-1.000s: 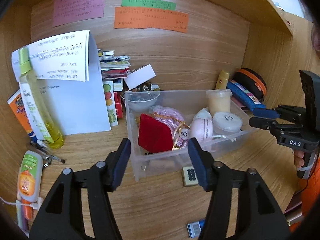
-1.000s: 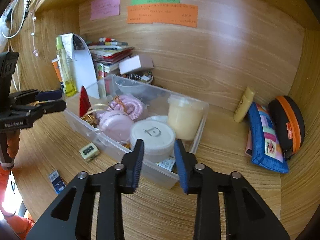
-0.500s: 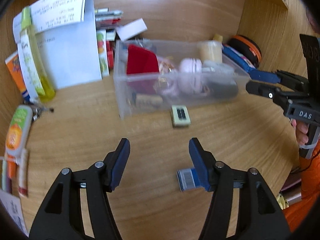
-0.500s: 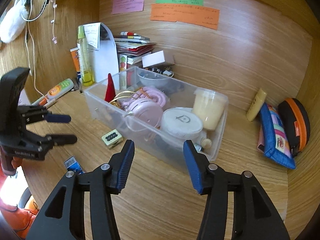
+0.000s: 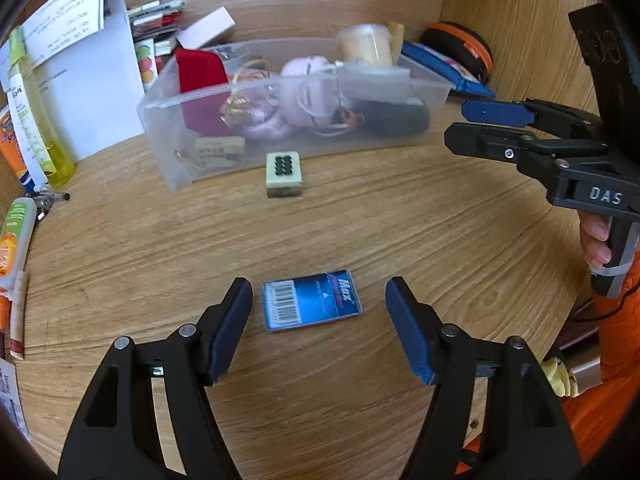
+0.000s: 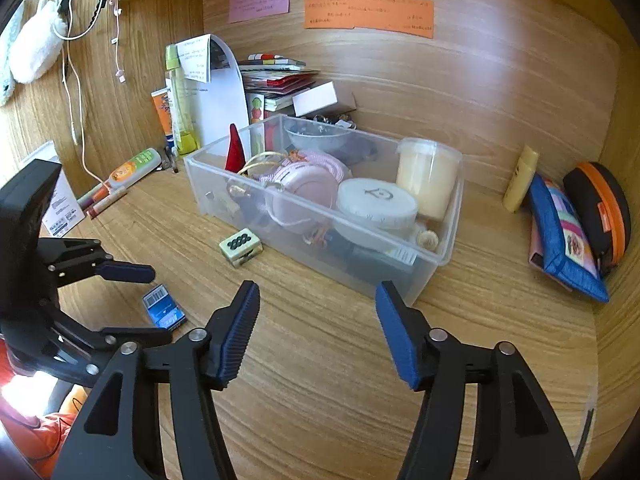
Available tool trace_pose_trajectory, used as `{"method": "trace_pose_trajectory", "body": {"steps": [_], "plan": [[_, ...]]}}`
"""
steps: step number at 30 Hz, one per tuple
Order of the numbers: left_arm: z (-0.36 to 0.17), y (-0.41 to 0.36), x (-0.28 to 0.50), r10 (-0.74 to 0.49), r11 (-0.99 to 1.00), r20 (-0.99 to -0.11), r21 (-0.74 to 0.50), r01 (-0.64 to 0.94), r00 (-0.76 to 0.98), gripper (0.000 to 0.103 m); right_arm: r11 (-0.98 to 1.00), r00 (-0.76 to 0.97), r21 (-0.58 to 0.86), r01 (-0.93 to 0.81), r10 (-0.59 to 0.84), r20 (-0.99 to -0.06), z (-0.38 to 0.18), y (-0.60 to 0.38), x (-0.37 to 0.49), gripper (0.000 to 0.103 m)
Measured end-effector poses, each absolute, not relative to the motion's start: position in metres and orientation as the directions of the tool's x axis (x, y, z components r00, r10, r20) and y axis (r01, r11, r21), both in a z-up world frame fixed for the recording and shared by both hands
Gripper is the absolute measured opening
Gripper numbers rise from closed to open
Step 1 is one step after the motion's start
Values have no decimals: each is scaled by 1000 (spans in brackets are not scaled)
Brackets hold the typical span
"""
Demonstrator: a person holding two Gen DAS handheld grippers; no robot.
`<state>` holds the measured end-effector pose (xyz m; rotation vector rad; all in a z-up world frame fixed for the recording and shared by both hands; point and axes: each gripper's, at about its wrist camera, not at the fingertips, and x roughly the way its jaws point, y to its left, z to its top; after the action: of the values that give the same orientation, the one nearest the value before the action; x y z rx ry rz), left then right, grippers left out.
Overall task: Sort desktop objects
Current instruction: 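Grasp the blue Max card with the left tool, then move the right tool to the white mahjong tile and grasp it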
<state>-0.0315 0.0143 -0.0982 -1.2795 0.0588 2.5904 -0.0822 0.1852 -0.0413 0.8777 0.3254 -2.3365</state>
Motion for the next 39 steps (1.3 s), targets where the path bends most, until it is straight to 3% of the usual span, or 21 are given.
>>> {"method": "trace_pose_trajectory", "body": {"steps": [4, 8, 9, 30, 39], "plan": [[-101, 19, -31, 170, -973, -781, -38, -226, -601, 68, -769, -570, -8, 640, -468, -675, -46, 183, -80, 57], [-100, 20, -27, 149, -974, -772, -7, -226, -618, 48, -754, -558, -8, 657, -479, -677, -48, 177, -79, 57], [-100, 19, -27, 155, -973, -771, -13, -229, -618, 47, -748, -553, -6, 663, -485, -677, -48, 175, -79, 57], [-73, -70, -19, 185, -981, -631, -163, -105, -753, 47, -729, -471, -25, 684, -414, -779, -84, 79, -110, 61], [-69, -78, -15, 199, -977, -602, -179, -113, -773, 47, -745, -467, -38, 666, -376, -800, -90, 55, -121, 53]]}}
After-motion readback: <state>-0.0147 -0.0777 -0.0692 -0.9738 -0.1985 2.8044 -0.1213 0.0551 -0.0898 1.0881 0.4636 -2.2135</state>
